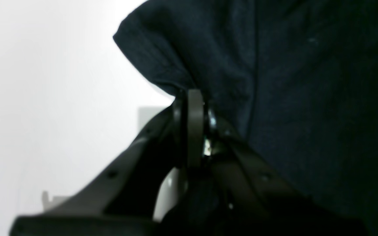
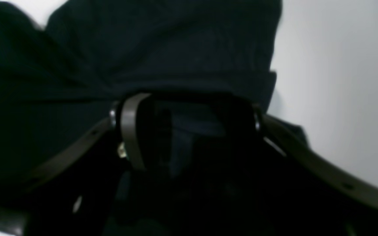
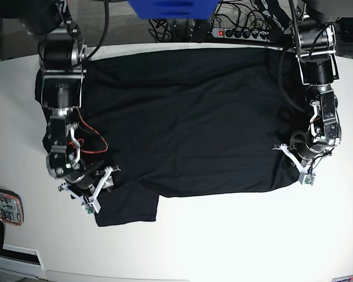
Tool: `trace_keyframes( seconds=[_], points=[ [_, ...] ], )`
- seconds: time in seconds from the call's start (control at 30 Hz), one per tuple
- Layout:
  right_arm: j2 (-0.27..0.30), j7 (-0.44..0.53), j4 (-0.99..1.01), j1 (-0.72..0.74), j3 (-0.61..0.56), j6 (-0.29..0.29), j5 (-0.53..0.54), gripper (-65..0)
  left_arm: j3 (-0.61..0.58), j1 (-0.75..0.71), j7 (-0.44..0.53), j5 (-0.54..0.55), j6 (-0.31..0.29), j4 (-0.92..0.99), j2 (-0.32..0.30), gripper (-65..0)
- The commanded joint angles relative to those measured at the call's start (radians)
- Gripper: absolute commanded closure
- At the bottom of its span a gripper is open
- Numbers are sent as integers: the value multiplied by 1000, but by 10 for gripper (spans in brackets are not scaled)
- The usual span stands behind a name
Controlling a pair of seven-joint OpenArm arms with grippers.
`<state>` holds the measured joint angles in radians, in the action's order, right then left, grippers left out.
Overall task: Fold the T-shirt properly
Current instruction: 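Grasp the shirt's side edge with both grippers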
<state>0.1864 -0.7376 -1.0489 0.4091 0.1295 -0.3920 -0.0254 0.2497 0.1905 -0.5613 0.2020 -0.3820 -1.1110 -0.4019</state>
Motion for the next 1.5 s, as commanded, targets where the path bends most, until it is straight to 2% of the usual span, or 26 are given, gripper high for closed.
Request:
trace_keyframes(
  seconds=[0.0, 0.3, 0.47, 0.57, 0.9, 1.07, 1.2, 1.3, 1.47],
  points=[
    [11, 48, 19, 47, 3, 5, 12, -349, 3, 19, 10, 3, -1, -17, -15, 0],
    [15, 192, 321, 172, 2, 5, 3, -350, 3, 19, 10, 3, -1, -17, -15, 0],
    [12, 275, 405, 176, 11, 6, -155, -350, 3, 19, 10, 3, -1, -17, -15, 0],
    [11, 281, 384, 173, 12, 8, -195, -350, 3, 19, 10, 3, -1, -17, -15, 0],
    [14, 281, 322, 175, 15, 9, -193, -347, 3, 19, 10, 3, -1, -17, -15, 0],
    [14, 286, 335, 175, 86, 9, -199, -347, 3, 19, 10, 3, -1, -17, -15, 0],
    [17, 286, 341, 176, 91, 9, -201, -347, 3, 19, 10, 3, -1, -17, -15, 0],
    [17, 292, 422, 176, 89, 9, -201, -348, 3, 19, 10, 3, -1, -17, -15, 0],
    [15, 393, 595, 176, 88, 9, -201, -337, 3, 19, 10, 3, -1, -17, -15, 0]
  ],
)
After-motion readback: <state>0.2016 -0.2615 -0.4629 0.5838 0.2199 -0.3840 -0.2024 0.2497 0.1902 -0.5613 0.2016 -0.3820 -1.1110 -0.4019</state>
